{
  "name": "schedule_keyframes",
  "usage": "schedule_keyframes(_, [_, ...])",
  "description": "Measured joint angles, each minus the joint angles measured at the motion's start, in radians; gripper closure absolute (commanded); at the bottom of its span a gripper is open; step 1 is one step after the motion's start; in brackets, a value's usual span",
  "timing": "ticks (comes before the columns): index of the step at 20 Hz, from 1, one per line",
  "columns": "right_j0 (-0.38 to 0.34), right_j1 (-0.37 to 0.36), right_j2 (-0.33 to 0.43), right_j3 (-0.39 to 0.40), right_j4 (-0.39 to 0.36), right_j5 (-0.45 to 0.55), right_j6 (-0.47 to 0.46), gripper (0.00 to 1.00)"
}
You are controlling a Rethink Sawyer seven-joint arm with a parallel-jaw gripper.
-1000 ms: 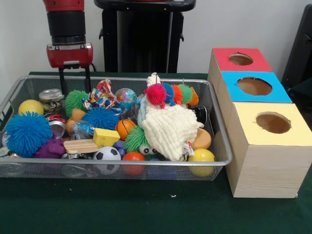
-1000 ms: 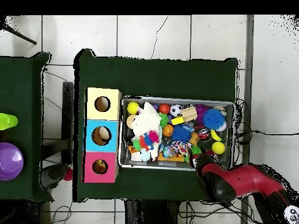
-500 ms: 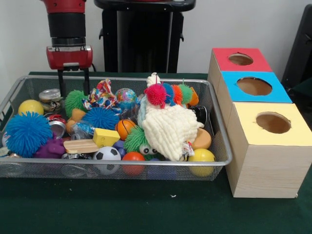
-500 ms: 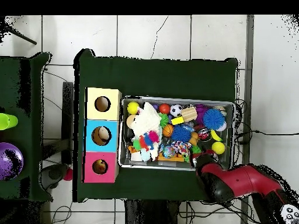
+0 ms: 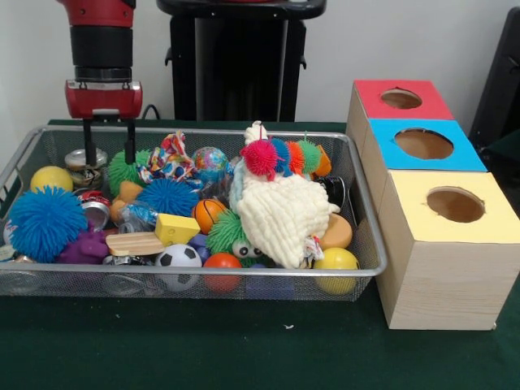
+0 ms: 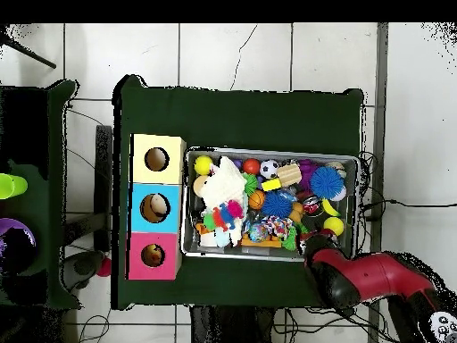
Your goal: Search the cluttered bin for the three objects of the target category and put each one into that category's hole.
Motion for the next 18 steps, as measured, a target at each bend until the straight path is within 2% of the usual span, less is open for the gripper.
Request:
schedule_keyframes(12, [0.003,0.072,-0.055,-0.037,0.001,-0.031,0.0,0.0])
schedule_keyframes(18, [0.0,0.091,-0.066,-0.038,0.027,-0.035,0.0,0.0])
